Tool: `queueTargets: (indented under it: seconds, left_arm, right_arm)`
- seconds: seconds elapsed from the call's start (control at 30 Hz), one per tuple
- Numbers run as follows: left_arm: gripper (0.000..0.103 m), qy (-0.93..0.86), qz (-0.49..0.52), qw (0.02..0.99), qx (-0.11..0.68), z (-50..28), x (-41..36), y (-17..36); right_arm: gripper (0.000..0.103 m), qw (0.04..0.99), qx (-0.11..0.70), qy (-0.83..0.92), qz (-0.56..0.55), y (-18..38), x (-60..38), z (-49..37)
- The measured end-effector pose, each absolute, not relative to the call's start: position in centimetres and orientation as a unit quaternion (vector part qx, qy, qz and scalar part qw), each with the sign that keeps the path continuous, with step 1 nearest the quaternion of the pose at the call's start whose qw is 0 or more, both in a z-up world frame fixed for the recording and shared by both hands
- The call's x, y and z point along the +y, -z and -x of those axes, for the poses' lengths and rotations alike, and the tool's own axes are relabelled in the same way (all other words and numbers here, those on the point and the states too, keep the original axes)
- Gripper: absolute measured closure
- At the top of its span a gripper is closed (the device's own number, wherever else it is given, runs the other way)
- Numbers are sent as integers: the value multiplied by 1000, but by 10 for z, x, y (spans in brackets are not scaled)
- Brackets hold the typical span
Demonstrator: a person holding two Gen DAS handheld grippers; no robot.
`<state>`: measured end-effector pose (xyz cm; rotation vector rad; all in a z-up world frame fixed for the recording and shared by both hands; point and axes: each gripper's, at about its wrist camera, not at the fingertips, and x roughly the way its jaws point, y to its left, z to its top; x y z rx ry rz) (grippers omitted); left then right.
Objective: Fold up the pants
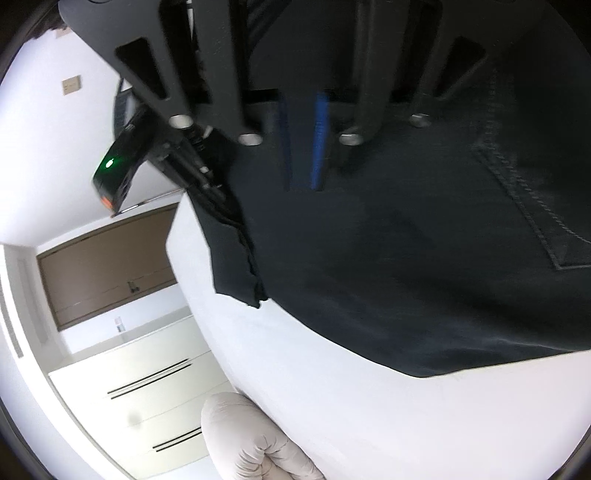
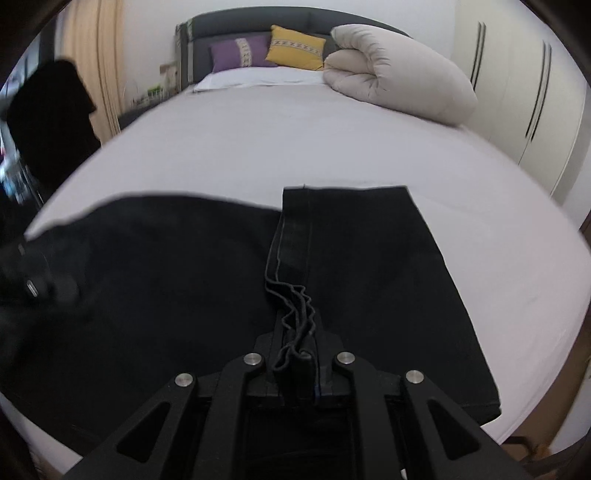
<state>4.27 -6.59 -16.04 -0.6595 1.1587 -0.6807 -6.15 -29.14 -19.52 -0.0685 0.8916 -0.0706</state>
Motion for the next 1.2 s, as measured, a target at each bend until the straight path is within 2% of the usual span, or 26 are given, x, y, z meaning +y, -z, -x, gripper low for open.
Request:
queueTargets:
  seconds: [0.03, 0.07, 0.1, 0.27, 0.6, 0.63, 0.67, 0.7, 0.73, 0.87, 1.0, 1.2]
  left_arm:
    - [65, 311, 308, 729, 527, -44, -67, 161]
    - [39, 310, 316, 726, 526, -46, -69, 161]
    - [25, 306, 325, 726, 523, -48, -70, 160]
    - [23, 311, 364, 701, 528, -66, -80, 155]
    - [24, 318, 350, 673, 569, -91, -114, 155]
    - [24, 318, 351, 673, 568, -93, -111, 155]
    - [36, 316, 349, 675, 568, -93, -109, 155]
    - [60, 315, 344, 677, 569, -92, -104, 156]
    - [71, 312, 341, 675, 575, -92, -100, 157]
    - [90, 298, 337, 685, 573, -91, -86, 158]
    - [94, 290, 336, 697, 564, -86, -69, 153]
    - [95, 282, 317, 719, 551, -89, -64, 137]
  right_arm:
    - [92, 902, 430, 35, 32, 194, -292, 62]
    - [92, 903, 428, 36, 35, 192, -292, 64]
    - [92, 904, 423, 37, 45, 190, -291, 67]
    - [92, 913, 399, 27, 79, 171, -265, 78]
    - [92, 918, 367, -17, 149, 155, -194, 102]
    - [92, 918, 364, -22, 156, 154, -189, 105]
    - [92, 918, 363, -27, 160, 154, -184, 109]
    - [92, 917, 363, -34, 164, 154, -178, 111]
    - [92, 916, 363, -39, 166, 156, -173, 113]
    - [92, 914, 356, -63, 184, 156, -148, 119]
    - [92, 912, 353, -81, 193, 156, -131, 122]
    - [92, 909, 348, -103, 206, 153, -114, 120]
